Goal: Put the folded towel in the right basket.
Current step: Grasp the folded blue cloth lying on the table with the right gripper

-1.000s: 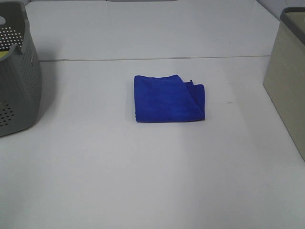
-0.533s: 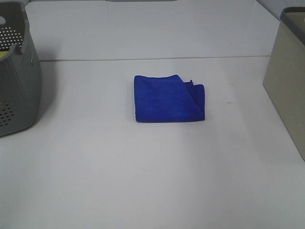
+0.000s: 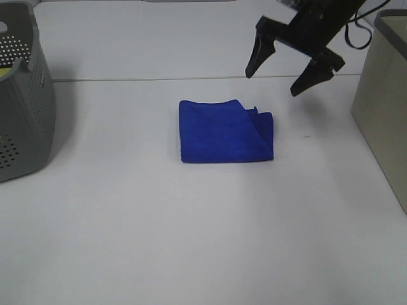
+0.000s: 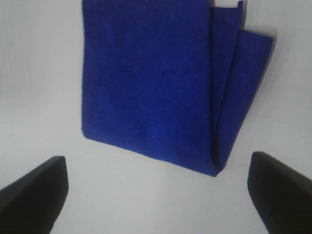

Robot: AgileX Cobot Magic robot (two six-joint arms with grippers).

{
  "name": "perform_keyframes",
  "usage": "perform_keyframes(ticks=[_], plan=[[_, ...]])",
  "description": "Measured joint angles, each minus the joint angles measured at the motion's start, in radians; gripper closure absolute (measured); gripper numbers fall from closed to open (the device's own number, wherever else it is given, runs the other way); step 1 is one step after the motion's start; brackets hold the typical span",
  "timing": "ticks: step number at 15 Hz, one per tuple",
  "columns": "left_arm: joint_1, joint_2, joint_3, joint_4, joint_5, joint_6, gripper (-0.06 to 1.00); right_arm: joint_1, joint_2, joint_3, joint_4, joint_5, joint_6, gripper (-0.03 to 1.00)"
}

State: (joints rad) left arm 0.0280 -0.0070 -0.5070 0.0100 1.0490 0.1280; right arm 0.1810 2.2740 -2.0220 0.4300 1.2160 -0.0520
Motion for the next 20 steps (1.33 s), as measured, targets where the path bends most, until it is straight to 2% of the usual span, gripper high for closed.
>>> perform_keyframes(ticks=[6, 16, 19, 20], plan=[[0.000, 0.000, 0.000, 0.000, 0.000, 0.000, -0.03, 0.000, 0.180, -0.025, -0.021, -0.006, 0.002, 0.01], [0.000, 0.000, 0.000, 0.000, 0.000, 0.000, -0.03, 0.006, 0.243, -0.036, 0.017, -0.136, 0.001, 0.04], [0.000, 0.000, 0.000, 0.000, 0.000, 0.000, -0.03, 0.069, 0.278, -0.048, 0.100, -0.174, 0.002, 0.13], [0.000, 0.000, 0.000, 0.000, 0.000, 0.000, -0.03, 0.100, 0.293, -0.050, 0.143, -0.201, 0.004, 0.25]])
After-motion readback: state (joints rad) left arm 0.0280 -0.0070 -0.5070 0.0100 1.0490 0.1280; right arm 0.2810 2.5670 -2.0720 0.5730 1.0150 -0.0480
